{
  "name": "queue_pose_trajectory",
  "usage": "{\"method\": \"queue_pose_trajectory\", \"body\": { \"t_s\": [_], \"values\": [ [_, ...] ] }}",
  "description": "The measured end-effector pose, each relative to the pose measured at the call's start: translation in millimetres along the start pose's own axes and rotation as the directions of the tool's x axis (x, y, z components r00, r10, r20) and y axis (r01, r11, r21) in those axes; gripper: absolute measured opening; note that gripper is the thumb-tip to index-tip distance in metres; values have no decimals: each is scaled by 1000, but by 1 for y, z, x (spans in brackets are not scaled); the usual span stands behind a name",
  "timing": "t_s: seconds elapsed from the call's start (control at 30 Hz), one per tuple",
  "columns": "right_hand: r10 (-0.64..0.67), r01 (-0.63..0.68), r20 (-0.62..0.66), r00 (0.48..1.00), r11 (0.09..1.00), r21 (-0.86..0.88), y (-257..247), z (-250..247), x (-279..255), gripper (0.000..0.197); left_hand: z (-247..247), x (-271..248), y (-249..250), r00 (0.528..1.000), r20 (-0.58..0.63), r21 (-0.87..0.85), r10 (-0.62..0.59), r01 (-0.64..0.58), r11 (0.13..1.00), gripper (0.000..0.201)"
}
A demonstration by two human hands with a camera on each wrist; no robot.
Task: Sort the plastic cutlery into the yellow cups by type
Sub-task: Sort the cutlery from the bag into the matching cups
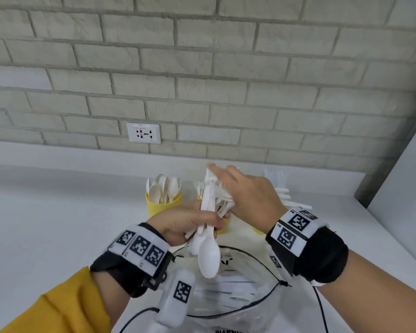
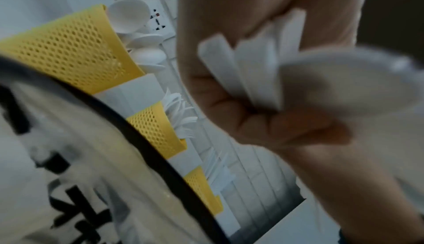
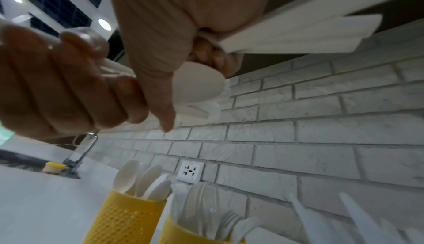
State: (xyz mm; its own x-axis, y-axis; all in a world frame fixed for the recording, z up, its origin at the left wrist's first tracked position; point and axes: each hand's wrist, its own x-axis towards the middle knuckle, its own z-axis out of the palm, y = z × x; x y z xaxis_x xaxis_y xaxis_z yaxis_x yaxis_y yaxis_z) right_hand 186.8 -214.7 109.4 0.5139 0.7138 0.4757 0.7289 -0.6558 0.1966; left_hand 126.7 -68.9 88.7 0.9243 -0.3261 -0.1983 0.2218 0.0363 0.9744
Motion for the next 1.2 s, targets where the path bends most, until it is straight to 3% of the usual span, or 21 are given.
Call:
{"method": "queue_pose_trajectory", "body": {
  "t_s": [0.07, 0.13, 0.27, 0.33, 0.47, 0.6, 0.63, 0.7, 0.8, 0.9, 1.07, 1.2],
  "values": [
    [112, -107, -26, 993, 985, 138, 12, -9, 1, 92, 2, 5, -8, 990, -98, 44, 98, -94, 995, 12],
    [236, -204, -17, 972, 874, 441, 26, -17, 0, 84, 2, 8, -11, 969, -193, 88, 154, -139, 986, 13],
    [545, -274, -94, 833, 555, 785, 41, -24, -4, 27, 3, 9, -14, 924, -313, 154, 219, -178, 972, 17],
    [569, -256, -62, 820, 461, 850, 33, -25, -5, 13, 7, 9, -16, 909, -334, 169, 249, -202, 965, 18],
    [542, -219, -12, 840, 359, 907, 18, -28, -3, 8, 11, 10, -21, 884, -377, 117, 275, -249, 961, 16],
    [660, -125, 101, 744, -11, 992, 17, -30, 2, 18, 14, 9, -23, 860, -408, 153, 307, -267, 952, 18],
    [668, -90, 108, 736, -62, 994, 16, -31, 4, 19, 16, 8, -22, 859, -406, 155, 312, -272, 950, 18],
    [647, -130, 114, 754, -23, 991, 10, -31, 5, 18, 19, 8, -22, 856, -407, 159, 318, -277, 948, 23],
    [547, -297, 134, 826, 221, 929, -8, -19, 3, 16, 25, 10, -23, 823, -444, 205, 354, -291, 934, 23],
    [539, -335, 96, 837, 365, 869, -20, -4, 0, 25, 31, 9, -22, 806, -435, 248, 400, -320, 914, 18],
    [517, -381, 142, 844, 392, 837, -27, 3, 3, 27, 30, 3, -25, 833, -410, 249, 372, -291, 924, 23],
    [506, -381, 182, 843, 323, 867, -32, 3, 4, 7, 30, 1, -28, 830, -436, 230, 348, -271, 935, 29]
  ]
}}
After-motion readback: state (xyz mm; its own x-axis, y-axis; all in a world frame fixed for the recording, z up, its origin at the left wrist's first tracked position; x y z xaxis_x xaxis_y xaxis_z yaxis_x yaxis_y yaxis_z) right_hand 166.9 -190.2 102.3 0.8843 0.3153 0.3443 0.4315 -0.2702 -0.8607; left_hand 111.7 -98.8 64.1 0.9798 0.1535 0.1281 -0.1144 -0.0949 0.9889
